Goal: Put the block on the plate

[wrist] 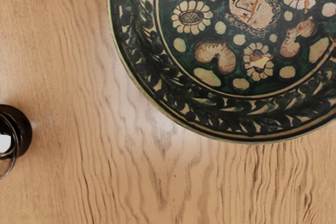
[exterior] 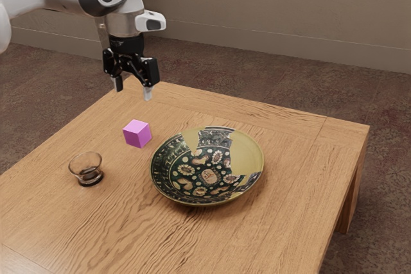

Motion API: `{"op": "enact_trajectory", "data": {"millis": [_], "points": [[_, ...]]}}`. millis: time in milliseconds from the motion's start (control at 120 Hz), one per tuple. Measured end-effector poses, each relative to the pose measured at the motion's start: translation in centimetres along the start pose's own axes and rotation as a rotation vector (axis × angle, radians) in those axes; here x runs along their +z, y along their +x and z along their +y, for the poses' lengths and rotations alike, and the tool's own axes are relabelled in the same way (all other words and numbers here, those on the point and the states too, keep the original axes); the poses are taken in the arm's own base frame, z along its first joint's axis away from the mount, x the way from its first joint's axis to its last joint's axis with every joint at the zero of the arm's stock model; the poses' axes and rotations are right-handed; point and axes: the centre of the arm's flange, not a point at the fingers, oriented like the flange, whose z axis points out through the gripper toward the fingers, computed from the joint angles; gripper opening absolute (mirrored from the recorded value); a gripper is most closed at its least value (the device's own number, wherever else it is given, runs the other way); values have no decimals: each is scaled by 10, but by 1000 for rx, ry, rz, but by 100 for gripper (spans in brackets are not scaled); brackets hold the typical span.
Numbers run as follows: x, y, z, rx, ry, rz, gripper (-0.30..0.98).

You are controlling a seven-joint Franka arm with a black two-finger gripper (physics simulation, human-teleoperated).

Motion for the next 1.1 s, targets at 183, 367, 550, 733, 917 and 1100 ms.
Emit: {"op": "enact_trajectory", "data": {"millis": [183,367,550,733,917,1100], "points": [[4,13,9,29,12,11,69],[46,75,-5,16,5,6,69],[74,119,-15,-4,-3,18,69],[102,149,-32,-31,-12,13,69],[138,157,-137,-137,-73,9,69],[182,165,-172,-134,-110,3,69]]}}
